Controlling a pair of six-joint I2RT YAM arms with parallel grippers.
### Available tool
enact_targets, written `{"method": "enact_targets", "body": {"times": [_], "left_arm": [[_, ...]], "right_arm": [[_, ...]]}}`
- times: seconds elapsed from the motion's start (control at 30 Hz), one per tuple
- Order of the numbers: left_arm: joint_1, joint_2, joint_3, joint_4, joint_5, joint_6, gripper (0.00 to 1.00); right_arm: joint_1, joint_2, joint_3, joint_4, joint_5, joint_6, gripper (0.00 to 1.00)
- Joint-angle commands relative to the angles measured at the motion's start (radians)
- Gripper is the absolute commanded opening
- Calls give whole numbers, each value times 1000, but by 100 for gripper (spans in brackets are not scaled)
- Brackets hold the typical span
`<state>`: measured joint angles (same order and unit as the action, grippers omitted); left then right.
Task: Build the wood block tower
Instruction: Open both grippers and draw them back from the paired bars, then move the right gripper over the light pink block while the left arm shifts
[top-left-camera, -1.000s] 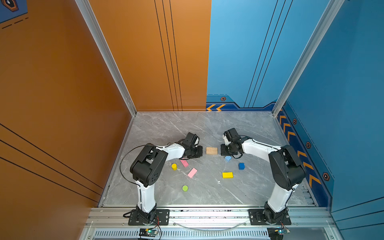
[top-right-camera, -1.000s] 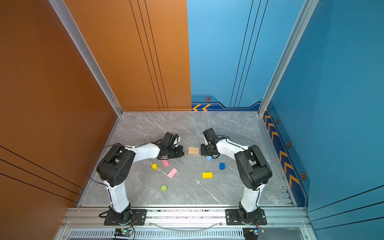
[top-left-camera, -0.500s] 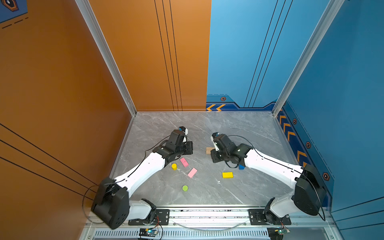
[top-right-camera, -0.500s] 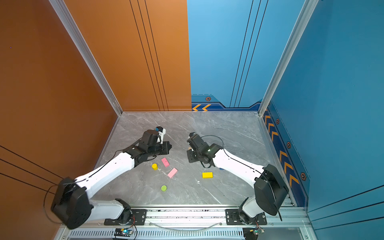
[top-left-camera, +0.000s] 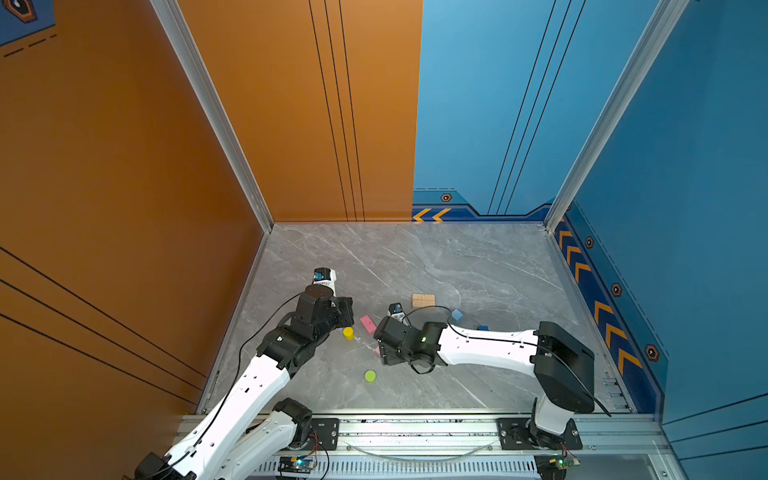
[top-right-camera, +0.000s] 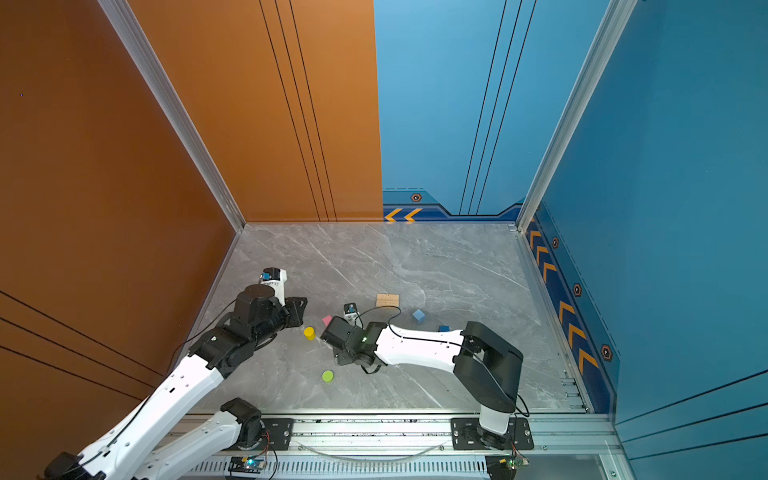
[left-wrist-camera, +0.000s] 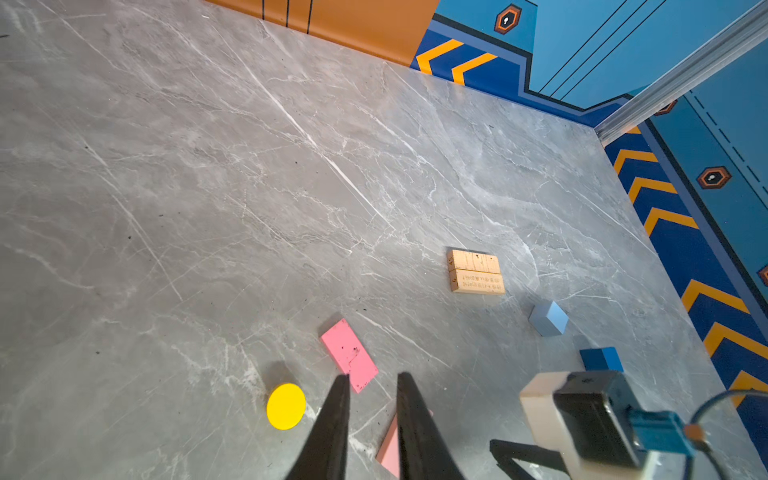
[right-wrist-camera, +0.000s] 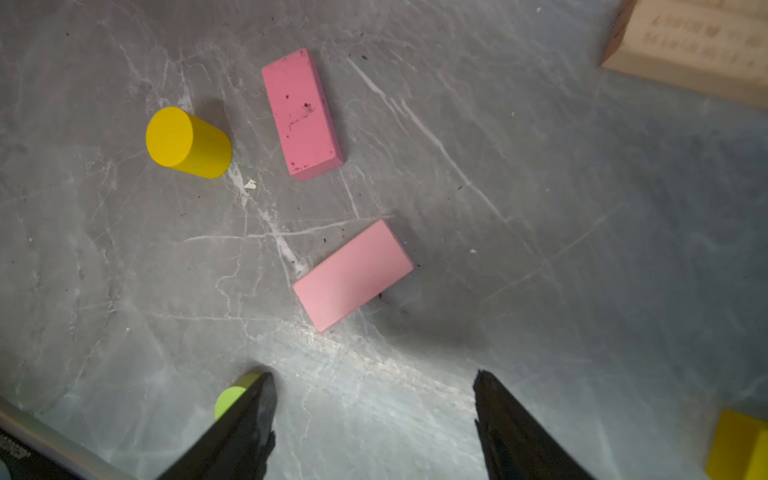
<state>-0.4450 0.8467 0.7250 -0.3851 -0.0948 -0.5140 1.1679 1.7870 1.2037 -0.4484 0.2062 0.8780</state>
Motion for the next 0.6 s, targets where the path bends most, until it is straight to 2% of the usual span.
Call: {"method": "enact_targets", "body": {"times": [0.0, 0.57], "left_arm": [[8, -17, -22, -32, -30, 19, 24], [19, -25, -33, -27, -16, 27, 24]], "right_arm": [[6, 39, 26, 64, 27, 137, 79], [-34, 165, 129, -5, 16, 220, 81]]}}
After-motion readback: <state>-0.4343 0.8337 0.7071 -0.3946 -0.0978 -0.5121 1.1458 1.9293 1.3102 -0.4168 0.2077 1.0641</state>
